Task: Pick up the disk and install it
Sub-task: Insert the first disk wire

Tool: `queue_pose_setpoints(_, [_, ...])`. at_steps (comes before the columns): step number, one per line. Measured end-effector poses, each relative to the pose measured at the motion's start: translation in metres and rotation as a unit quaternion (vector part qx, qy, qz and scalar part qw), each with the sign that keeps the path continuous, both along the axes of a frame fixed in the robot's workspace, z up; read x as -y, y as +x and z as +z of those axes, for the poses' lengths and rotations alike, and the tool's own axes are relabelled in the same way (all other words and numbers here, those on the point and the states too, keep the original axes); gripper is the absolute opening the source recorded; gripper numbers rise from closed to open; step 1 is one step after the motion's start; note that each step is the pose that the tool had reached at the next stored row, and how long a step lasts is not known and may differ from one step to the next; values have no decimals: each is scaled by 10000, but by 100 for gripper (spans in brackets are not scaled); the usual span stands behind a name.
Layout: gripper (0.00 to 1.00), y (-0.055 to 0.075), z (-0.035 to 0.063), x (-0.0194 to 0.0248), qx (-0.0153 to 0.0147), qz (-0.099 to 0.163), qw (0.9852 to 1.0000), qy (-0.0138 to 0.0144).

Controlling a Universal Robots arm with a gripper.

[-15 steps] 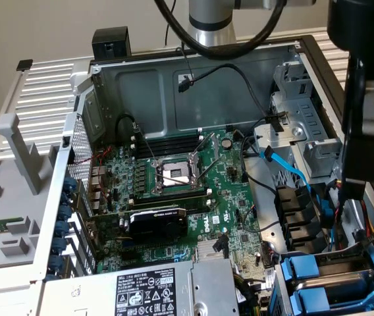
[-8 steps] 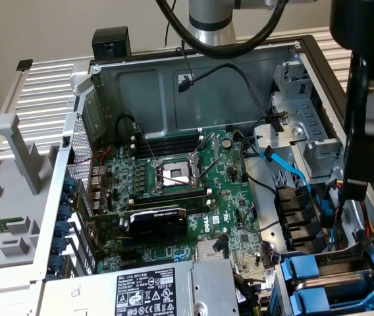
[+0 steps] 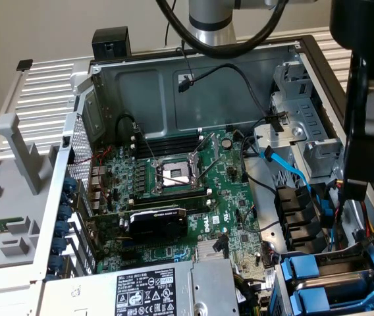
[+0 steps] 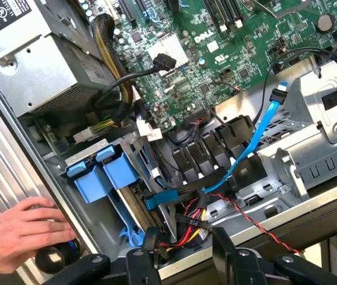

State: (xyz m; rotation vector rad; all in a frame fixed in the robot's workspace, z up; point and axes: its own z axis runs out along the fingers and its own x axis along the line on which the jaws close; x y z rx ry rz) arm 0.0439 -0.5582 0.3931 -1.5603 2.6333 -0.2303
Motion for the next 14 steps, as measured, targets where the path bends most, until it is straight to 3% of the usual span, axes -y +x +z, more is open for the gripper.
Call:
queue_pose_setpoints(5, [49,-9,1,13,1,3,10000,2])
queue_pose_setpoints(10, [49,-20,13,132,17,8,10000,30])
queue_pose_setpoints(14, [49,-86,11,193,54,22,10000,35])
